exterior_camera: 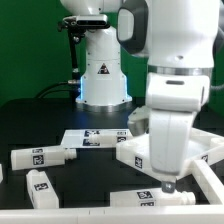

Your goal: Assemble desk

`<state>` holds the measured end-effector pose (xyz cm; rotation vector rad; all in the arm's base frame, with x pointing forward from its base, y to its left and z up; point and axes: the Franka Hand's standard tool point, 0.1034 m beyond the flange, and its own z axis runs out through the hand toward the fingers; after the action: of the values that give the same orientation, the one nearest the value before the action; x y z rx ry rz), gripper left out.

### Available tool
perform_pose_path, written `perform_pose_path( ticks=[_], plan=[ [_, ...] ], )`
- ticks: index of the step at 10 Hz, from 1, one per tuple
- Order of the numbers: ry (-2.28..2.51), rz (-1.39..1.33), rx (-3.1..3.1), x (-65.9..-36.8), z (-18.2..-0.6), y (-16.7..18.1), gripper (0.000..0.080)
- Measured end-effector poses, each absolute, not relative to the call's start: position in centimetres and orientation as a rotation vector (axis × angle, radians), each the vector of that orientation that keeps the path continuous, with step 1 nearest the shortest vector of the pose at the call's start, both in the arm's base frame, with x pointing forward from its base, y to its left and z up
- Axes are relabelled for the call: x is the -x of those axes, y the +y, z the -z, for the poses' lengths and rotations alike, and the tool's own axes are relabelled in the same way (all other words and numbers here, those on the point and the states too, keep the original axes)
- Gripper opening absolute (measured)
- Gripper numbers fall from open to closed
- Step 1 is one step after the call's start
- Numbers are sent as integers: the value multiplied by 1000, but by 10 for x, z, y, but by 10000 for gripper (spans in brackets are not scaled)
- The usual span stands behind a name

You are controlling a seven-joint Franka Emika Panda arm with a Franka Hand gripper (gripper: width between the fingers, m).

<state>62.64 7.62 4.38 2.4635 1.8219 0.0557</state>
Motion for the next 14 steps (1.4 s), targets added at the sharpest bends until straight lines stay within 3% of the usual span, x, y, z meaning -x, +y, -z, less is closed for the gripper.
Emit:
perform_pose_path(
  ticks=[4,7,11,12,13,14],
  plan=[
    [1821,-61,-2466,-625,-41,78,650],
    [1836,-54,-2462,-623,-27,71,650],
    [1819,-98,-2463,-627,-27,72,650],
    [1819,-98,-2464,-627,-27,72,521],
    [1819,-98,-2464,-627,-27,72,521],
    [1819,-97,-2464,-627,-27,72,382]
  ],
)
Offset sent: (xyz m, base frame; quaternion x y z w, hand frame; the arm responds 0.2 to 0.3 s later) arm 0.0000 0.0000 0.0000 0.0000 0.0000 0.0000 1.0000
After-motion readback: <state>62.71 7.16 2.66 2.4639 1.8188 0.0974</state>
